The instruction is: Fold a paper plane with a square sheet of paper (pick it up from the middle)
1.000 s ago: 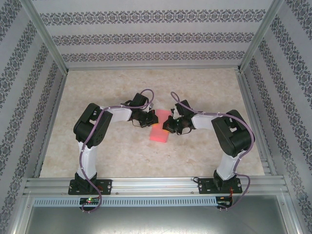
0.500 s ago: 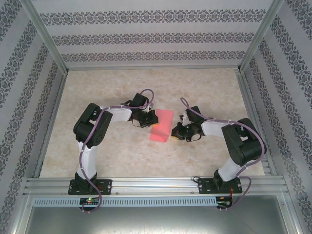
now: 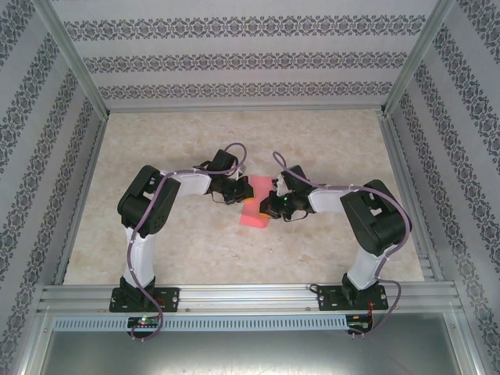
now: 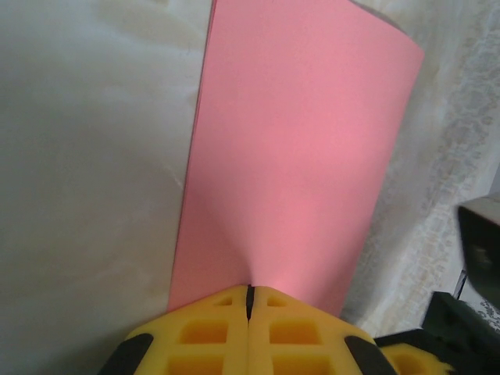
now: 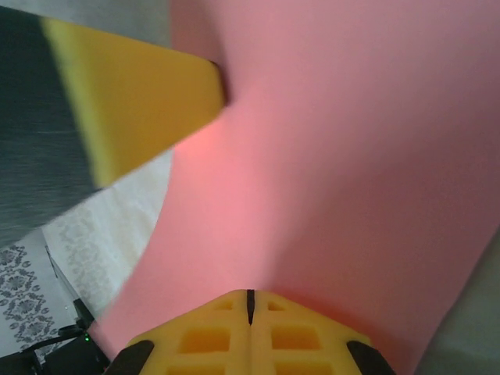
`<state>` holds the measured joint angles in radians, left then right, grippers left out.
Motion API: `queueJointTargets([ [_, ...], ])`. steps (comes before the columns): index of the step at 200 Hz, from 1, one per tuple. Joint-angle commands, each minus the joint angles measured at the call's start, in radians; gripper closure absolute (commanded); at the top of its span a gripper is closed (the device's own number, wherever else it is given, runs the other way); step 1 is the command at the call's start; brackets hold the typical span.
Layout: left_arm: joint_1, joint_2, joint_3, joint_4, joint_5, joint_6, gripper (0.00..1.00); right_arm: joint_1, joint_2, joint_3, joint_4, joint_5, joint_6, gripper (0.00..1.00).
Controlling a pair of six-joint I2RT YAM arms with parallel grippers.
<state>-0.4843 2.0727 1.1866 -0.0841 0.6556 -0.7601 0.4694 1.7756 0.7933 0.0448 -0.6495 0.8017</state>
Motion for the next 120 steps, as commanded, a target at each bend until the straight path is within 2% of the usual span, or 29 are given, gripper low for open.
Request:
queueJointTargets([
  [1, 0.001, 0.164, -0.123, -0.289, -0.242, -0.003, 1.0, 0.012, 0.016, -0.025, 0.023, -0.021, -0.007, 1.0],
  [80, 0.0, 0.165, -0.123, -0.29, -0.248, -0.008, 1.0, 0.011, -0.12, -0.243, -0.105, -0.015, -0.138, 1.0],
  [120, 0.001, 0.163, -0.115, -0.296, -0.248, -0.004, 1.0, -0.002, -0.247, -0.19, -0.251, 0.004, -0.206, 1.0],
])
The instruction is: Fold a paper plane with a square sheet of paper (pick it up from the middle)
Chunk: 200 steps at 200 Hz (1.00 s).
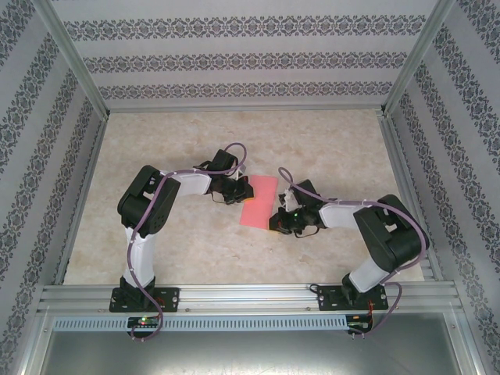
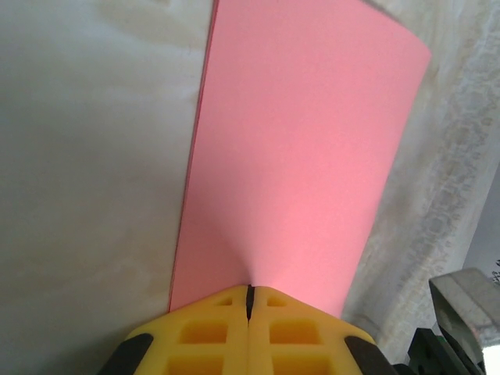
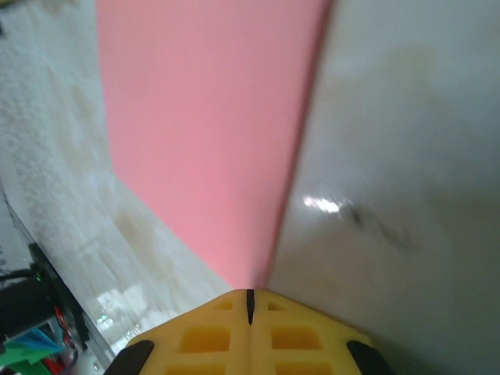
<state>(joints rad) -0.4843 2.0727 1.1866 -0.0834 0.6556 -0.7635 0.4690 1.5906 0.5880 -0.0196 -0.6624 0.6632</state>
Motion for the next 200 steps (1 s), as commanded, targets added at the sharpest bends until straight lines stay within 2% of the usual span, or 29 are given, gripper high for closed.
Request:
queueJointTargets([
  [1, 0.0, 0.162, -0.115, -0.297, -0.249, -0.001, 1.0, -0.002, -0.063, 0.019, -0.187, 0.017, -0.067, 1.0],
  [25, 0.001, 0.161, -0.113, -0.299, -0.25, -0.003, 1.0, 0.01, -0.069, 0.107, -0.167, 0.024, -0.053, 1.0],
  [64, 0.001, 0.156, -0.107, -0.307, -0.255, -0.002, 1.0, 0.048, 0.052, 0.187, -0.074, 0.045, -0.014, 1.0],
  [119, 0.002, 0.15, -0.098, -0.314, -0.26, 0.0, 1.0, 0.086, 0.128, 0.169, -0.065, 0.075, -0.023, 1.0],
  [154, 0.007, 0.131, -0.099, -0.321, -0.261, 0.01, 1.0, 0.071, 0.047, 0.04, -0.118, 0.081, -0.055, 1.0],
  [175, 0.018, 0.074, -0.092, -0.34, -0.257, 0.04, 1.0, 0.035, -0.088, -0.033, -0.143, 0.053, -0.066, 1.0],
  [200, 0.032, 0.008, -0.051, -0.389, -0.284, 0.093, 1.0, -0.015, -0.229, -0.008, -0.186, 0.067, -0.05, 1.0],
])
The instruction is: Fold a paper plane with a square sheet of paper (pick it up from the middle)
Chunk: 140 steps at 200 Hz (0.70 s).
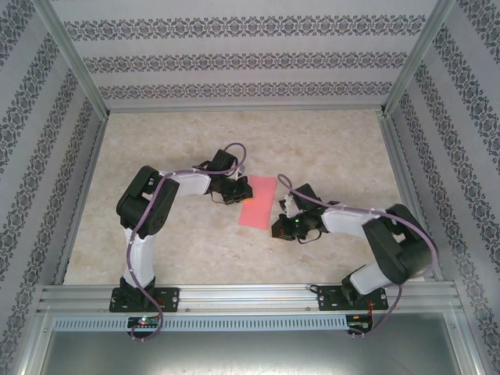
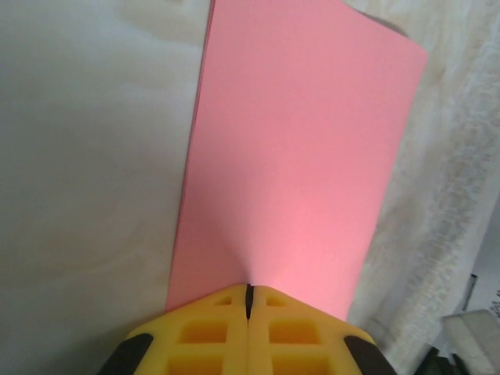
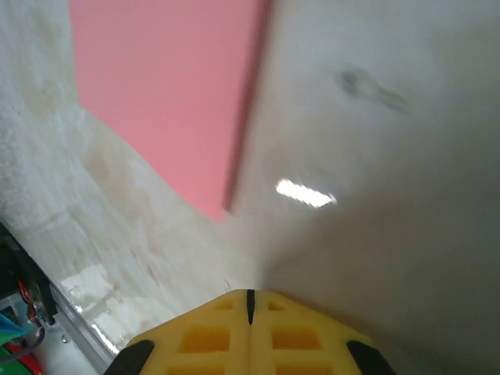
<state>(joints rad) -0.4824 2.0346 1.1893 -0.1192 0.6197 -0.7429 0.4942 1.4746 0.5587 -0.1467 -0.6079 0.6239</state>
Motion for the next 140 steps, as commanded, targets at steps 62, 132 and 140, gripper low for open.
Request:
queueJointTargets([
  [62, 0.069, -0.042, -0.007, -0.314, -0.17, 0.154, 1.0, -0.086, 0.082, 0.201, 0.102, 0.033, 0.115, 1.0],
  [132, 0.025, -0.154, -0.048, -0.087, -0.047, 0.017, 0.9, -0.051, 0.333, 0.4, 0.219, -0.02, 0.123, 1.0],
  [140, 0.018, -0.16, -0.06, -0.068, -0.054, 0.004, 0.9, -0.048, 0.355, 0.416, 0.215, -0.028, 0.118, 1.0],
])
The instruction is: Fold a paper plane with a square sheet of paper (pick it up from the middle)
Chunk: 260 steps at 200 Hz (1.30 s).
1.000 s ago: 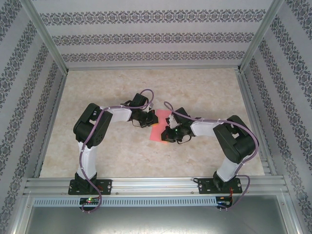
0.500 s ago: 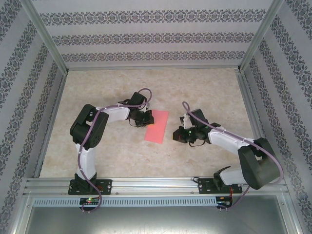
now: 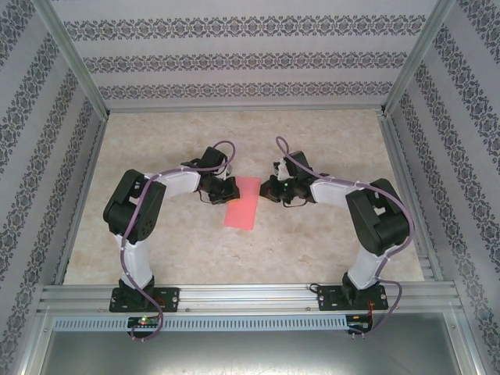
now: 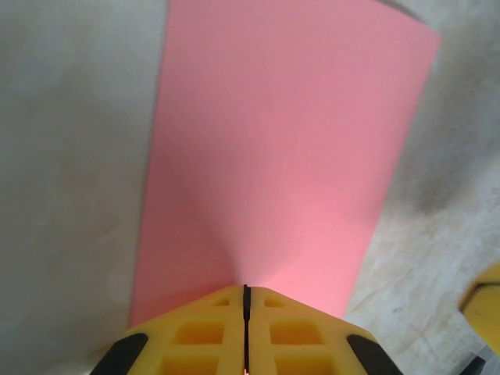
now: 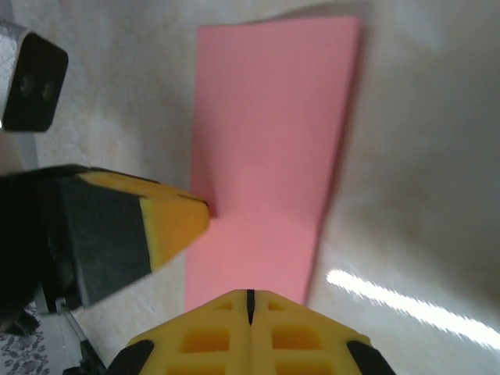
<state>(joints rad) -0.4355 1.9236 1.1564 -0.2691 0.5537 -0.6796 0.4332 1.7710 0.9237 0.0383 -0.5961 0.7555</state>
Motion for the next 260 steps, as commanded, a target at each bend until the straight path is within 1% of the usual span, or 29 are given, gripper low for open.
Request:
queueJointTargets([
  [1, -0.029, -0.05, -0.029, 0.084, 0.011, -0.063, 0.9, 0.014, 0.062, 0.054, 0.029, -0.04, -0.015, 1.0],
  [21, -0.037, -0.063, -0.057, 0.127, 0.001, -0.094, 0.91, 0.019, 0.103, 0.083, 0.025, -0.058, -0.024, 1.0],
  [41, -0.048, -0.055, -0.075, 0.179, 0.059, -0.125, 0.93, 0.024, 0.137, 0.114, 0.006, -0.065, -0.04, 1.0],
  [53, -0.059, -0.054, -0.086, 0.198, 0.074, -0.136, 0.94, 0.026, 0.151, 0.121, -0.002, -0.065, -0.047, 1.0],
  [76, -0.074, -0.055, -0.112, 0.219, 0.092, -0.161, 0.96, 0.025, 0.171, 0.127, -0.008, -0.052, -0.054, 1.0],
  [103, -0.094, -0.059, -0.152, 0.29, 0.117, -0.195, 0.97, 0.025, 0.195, 0.132, -0.026, -0.033, -0.06, 1.0],
  [159, -0.121, -0.041, -0.161, 0.363, 0.153, -0.228, 0.98, 0.024, 0.212, 0.132, -0.043, -0.004, -0.067, 1.0],
  [210, -0.135, 0.004, -0.135, 0.304, 0.141, -0.206, 0.99, 0.024, 0.198, 0.127, -0.028, -0.014, -0.061, 1.0],
  [260, -0.135, 0.019, -0.127, 0.241, 0.102, -0.173, 1.0, 0.026, 0.159, 0.097, 0.032, -0.062, -0.069, 1.0],
])
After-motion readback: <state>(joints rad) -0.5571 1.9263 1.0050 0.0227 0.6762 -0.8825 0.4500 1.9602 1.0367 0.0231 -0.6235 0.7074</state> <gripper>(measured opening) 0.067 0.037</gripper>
